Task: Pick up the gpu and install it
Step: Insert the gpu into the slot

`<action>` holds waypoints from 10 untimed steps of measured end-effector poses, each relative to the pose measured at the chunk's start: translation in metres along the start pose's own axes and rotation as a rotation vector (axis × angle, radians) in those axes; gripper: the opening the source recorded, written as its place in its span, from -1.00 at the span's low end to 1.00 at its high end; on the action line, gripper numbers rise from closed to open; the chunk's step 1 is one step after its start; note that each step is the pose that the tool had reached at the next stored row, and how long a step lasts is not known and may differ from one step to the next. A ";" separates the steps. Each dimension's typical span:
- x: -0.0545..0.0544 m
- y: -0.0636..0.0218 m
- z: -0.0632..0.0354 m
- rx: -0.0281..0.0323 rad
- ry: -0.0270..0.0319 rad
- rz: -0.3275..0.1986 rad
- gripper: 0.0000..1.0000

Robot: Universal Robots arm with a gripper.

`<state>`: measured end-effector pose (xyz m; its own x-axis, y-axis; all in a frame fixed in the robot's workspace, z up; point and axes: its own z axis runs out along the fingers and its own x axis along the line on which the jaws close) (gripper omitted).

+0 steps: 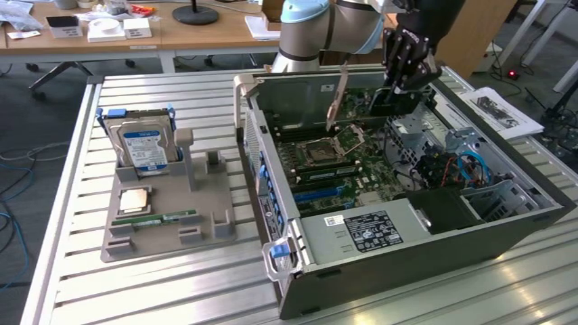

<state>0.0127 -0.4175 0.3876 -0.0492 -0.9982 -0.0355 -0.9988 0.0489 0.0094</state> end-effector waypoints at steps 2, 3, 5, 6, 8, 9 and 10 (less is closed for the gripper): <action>0.003 0.0004 0.0004 0.0000 -0.0001 -0.001 -0.47; 0.005 0.0005 0.0005 -0.0001 -0.0001 -0.001 -0.47; 0.008 0.0006 0.0006 0.0000 -0.0002 -0.002 -0.47; 0.009 0.0007 0.0006 0.0000 -0.0003 -0.002 -0.47; 0.010 0.0008 0.0006 0.0001 -0.0002 -0.002 -0.47; 0.010 0.0008 0.0006 0.0000 -0.0002 -0.002 -0.47; 0.010 0.0007 0.0006 0.0000 -0.0001 -0.002 -0.47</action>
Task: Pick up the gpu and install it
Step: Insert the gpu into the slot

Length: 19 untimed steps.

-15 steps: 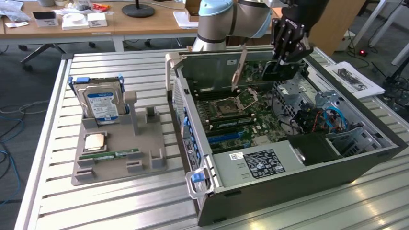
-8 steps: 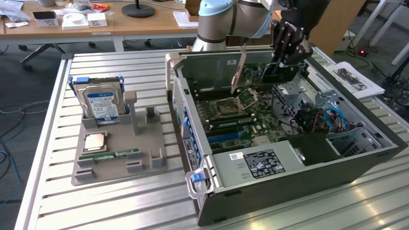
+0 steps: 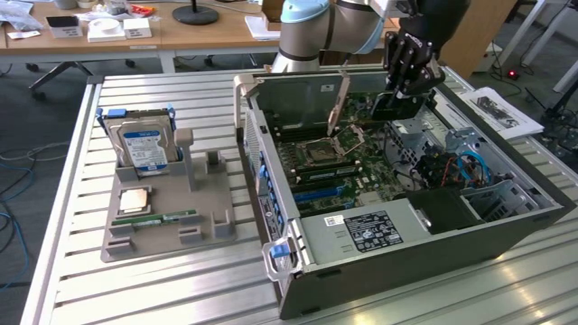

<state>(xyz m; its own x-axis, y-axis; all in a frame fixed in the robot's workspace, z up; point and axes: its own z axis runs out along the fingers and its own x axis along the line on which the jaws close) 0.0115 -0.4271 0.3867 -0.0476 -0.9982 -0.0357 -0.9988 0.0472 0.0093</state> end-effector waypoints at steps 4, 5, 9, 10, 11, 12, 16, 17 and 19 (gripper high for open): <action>0.000 0.0000 0.0011 0.0000 -0.0003 0.000 -0.47; 0.000 0.0000 0.0027 0.0000 -0.0008 0.000 -0.47; 0.000 0.0001 0.0094 -0.0001 -0.0022 0.000 -0.47; 0.001 0.0001 0.0111 0.0000 -0.0026 0.000 -0.47; 0.001 0.0002 0.0128 -0.0001 -0.0027 0.000 -0.47; 0.001 0.0002 0.0144 -0.0001 -0.0030 0.000 -0.47; 0.001 0.0002 0.0180 -0.0003 -0.0026 0.000 -0.47; 0.001 0.0002 0.0180 -0.0002 -0.0025 0.000 -0.47; 0.001 0.0007 0.0182 -0.0002 -0.0027 0.000 -0.47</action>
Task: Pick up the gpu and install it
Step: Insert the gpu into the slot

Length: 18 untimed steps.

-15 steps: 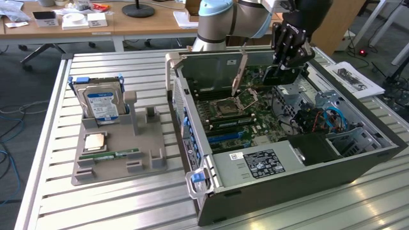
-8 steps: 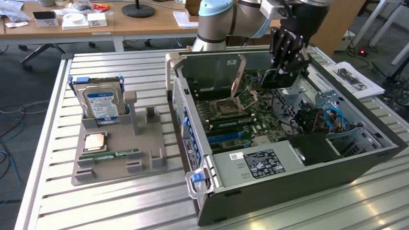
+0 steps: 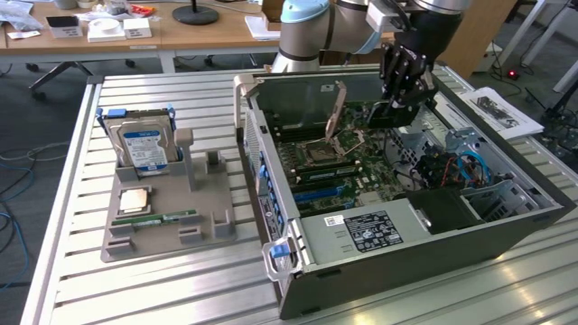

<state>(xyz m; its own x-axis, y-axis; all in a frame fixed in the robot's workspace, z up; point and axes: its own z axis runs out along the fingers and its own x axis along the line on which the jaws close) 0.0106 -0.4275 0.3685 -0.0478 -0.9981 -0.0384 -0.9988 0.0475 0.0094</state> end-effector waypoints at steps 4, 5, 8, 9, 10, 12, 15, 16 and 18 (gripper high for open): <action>0.001 0.0037 0.0004 0.0003 -0.0004 -0.001 -0.47; 0.001 0.0051 0.0003 0.0004 -0.0002 -0.001 -0.47; 0.002 0.0095 0.0004 0.0021 -0.0005 -0.002 -0.47; 0.002 0.0109 0.0008 0.0027 -0.0008 -0.003 -0.47; 0.002 0.0120 0.0015 0.0037 -0.0010 -0.003 -0.47; 0.003 0.0136 0.0037 0.0063 -0.0019 -0.005 -0.47; 0.004 0.0157 0.0069 0.0082 -0.0022 -0.007 -0.47; 0.004 0.0164 0.0078 0.0084 -0.0022 -0.007 -0.47; 0.004 0.0176 0.0098 0.0087 -0.0022 -0.007 -0.47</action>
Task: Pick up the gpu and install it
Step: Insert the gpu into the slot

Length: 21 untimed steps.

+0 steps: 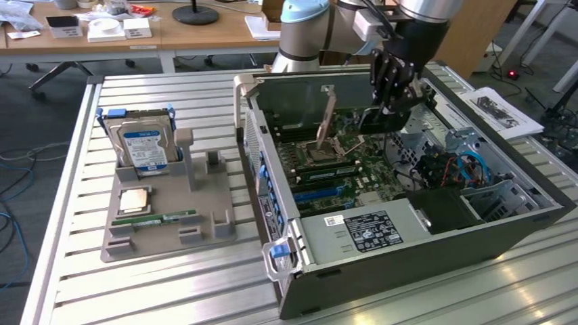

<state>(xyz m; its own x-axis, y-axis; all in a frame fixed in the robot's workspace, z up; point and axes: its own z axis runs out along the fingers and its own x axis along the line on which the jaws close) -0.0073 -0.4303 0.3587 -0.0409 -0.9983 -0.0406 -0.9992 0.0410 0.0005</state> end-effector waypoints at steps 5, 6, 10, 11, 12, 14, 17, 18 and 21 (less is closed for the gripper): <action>0.001 0.0022 0.0056 0.0001 0.0000 0.000 -0.47; 0.001 0.0024 0.0067 0.0001 -0.0001 0.000 -0.47; 0.001 0.0029 0.0106 0.0001 0.0000 0.000 -0.47; 0.001 0.0030 0.0115 0.0001 0.0000 0.000 -0.47; 0.002 0.0032 0.0126 0.0001 0.0001 0.000 -0.47; 0.002 0.0034 0.0147 0.0001 0.0001 0.000 -0.47; 0.002 0.0040 0.0179 0.0001 0.0000 0.000 -0.47; 0.002 0.0041 0.0188 0.0001 0.0000 0.000 -0.47; 0.002 0.0048 0.0216 0.0001 0.0000 0.000 -0.47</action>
<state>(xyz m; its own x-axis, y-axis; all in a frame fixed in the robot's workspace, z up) -0.0121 -0.4312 0.3371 -0.0409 -0.9983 -0.0406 -0.9992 0.0409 0.0003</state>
